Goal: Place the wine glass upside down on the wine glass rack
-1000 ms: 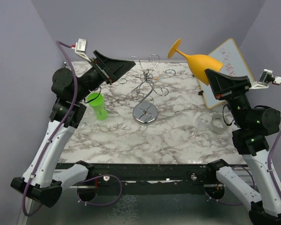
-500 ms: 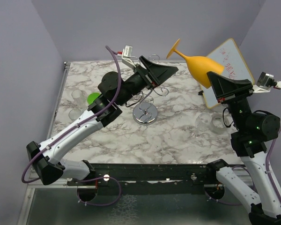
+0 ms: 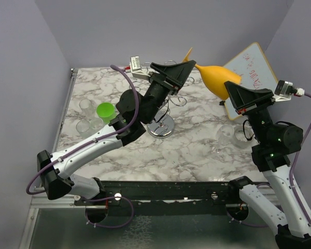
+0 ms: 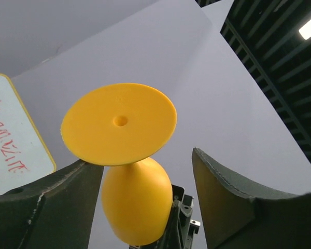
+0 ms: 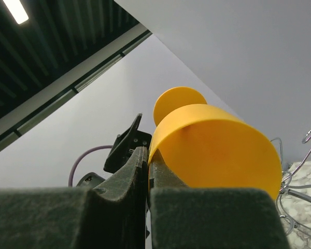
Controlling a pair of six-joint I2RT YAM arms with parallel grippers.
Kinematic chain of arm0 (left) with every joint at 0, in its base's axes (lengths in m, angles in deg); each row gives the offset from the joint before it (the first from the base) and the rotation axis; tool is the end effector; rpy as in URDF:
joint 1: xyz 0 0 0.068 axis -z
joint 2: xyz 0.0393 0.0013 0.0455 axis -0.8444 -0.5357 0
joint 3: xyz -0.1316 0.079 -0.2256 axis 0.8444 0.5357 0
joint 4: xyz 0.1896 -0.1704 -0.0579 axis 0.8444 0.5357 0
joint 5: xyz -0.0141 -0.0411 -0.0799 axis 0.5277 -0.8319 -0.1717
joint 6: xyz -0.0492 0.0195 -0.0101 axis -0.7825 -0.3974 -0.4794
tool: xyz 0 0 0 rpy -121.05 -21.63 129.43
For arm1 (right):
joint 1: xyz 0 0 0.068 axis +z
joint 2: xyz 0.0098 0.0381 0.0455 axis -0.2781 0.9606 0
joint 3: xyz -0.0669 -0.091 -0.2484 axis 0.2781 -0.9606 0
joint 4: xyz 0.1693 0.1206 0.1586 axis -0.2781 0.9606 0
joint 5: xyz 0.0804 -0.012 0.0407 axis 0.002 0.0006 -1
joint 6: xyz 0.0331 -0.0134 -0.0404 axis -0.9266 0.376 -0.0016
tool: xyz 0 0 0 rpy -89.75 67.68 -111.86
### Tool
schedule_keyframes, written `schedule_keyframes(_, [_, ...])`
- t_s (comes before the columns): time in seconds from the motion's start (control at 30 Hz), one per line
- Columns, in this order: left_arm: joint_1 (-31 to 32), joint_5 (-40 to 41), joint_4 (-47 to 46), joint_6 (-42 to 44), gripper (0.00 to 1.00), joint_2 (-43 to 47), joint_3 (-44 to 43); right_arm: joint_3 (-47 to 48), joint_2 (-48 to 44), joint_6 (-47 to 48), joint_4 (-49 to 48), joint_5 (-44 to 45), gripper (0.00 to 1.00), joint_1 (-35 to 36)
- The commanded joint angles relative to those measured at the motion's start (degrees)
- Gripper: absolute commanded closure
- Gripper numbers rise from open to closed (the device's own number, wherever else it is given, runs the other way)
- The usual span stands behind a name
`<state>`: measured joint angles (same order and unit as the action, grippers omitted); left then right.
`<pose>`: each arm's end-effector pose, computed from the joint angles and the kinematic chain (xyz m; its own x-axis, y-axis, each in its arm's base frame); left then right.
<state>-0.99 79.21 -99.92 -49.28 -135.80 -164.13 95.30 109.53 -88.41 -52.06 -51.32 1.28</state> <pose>0.1741 -0.2439 0.4877 -0.4504 -0.8514 -0.2690 0.5249 -0.0088 -0.8511 0.1222 0.0467 0.4534 -0.1837 0.8751 -0.4477 -0.7238 0.1878 0.6639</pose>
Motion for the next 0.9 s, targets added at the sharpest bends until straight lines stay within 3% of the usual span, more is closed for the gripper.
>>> schedule_keyframes(0.0, [1.18,8.74,-3.47,-0.33,0.37,-1.44,0.02,-0.68,0.31,-1.61,-2.84,-2.88,0.99,0.24])
schedule_keyframes(0.1, [1.63,9.87,-4.28,0.03,0.45,-2.26,-0.32,-0.31,0.54,-0.83,-2.90,-3.47,0.99,0.24])
schedule_keyframes(0.57, [4.29,14.77,-5.95,5.53,0.56,-7.70,-5.20,-0.42,0.63,0.77,-1.34,-6.96,0.99,0.25])
schedule_keyframes(0.63, [4.28,14.84,-6.48,5.38,0.64,-7.80,-4.79,-1.06,0.34,0.63,-1.25,-7.20,0.99,0.24])
schedule_keyframes(0.77, [4.29,15.01,-7.78,7.00,0.97,-7.61,-4.24,-0.97,-0.20,1.13,0.60,-7.40,0.99,0.24])
schedule_keyframes(0.83, [4.27,15.03,-8.58,8.19,1.00,-7.38,-3.87,-0.05,-0.22,2.13,3.12,-7.96,0.95,0.25])
schedule_keyframes(0.87, [4.29,14.42,-9.20,9.31,1.00,-7.36,-3.80,0.51,-0.27,3.25,4.55,-8.45,0.84,0.24])
